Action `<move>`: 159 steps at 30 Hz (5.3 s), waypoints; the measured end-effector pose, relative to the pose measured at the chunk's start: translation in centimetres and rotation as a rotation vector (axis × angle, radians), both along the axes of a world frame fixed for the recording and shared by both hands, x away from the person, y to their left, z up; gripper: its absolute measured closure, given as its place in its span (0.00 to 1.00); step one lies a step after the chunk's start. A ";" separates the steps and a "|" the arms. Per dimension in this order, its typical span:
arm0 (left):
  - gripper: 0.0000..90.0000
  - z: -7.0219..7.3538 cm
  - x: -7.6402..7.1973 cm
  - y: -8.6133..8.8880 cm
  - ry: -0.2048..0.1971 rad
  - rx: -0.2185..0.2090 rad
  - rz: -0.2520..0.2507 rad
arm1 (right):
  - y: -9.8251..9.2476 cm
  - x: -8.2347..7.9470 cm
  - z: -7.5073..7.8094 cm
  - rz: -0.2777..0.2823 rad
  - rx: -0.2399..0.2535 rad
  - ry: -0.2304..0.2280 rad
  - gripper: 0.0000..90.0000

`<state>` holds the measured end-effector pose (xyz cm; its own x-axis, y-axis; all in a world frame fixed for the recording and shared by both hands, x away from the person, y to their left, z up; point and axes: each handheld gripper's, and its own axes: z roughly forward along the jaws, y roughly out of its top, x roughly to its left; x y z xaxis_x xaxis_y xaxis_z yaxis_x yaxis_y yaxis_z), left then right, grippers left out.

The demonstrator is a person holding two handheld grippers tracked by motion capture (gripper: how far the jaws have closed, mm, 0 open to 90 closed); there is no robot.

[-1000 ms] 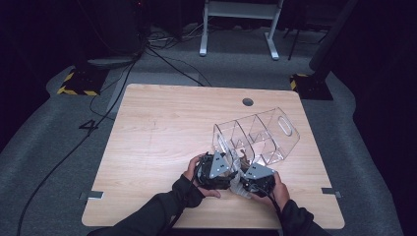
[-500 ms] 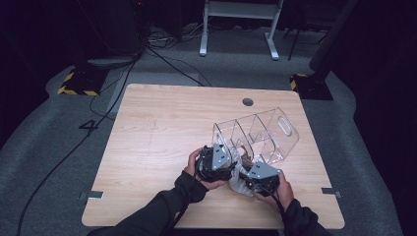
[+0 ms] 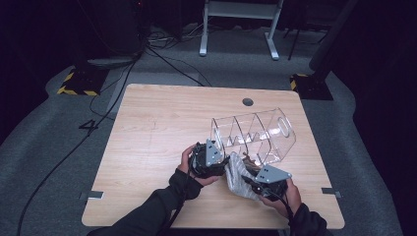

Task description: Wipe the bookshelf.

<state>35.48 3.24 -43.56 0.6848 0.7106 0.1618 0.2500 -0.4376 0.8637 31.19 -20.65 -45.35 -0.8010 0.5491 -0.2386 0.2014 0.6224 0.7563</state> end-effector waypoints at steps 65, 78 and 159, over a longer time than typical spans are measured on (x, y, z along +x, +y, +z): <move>0.81 -1.2 4.9 5.6 0.029 0.006 0.067 | -13.8 -0.7 3.1 -0.278 0.191 -0.011 0.81; 0.77 -1.0 4.9 7.3 0.033 0.023 0.093 | -15.1 1.3 4.5 -0.400 0.270 -0.107 0.82; 0.28 -1.8 -5.6 3.1 0.137 0.064 -0.376 | -0.7 -0.9 -1.8 0.225 -0.027 0.225 0.59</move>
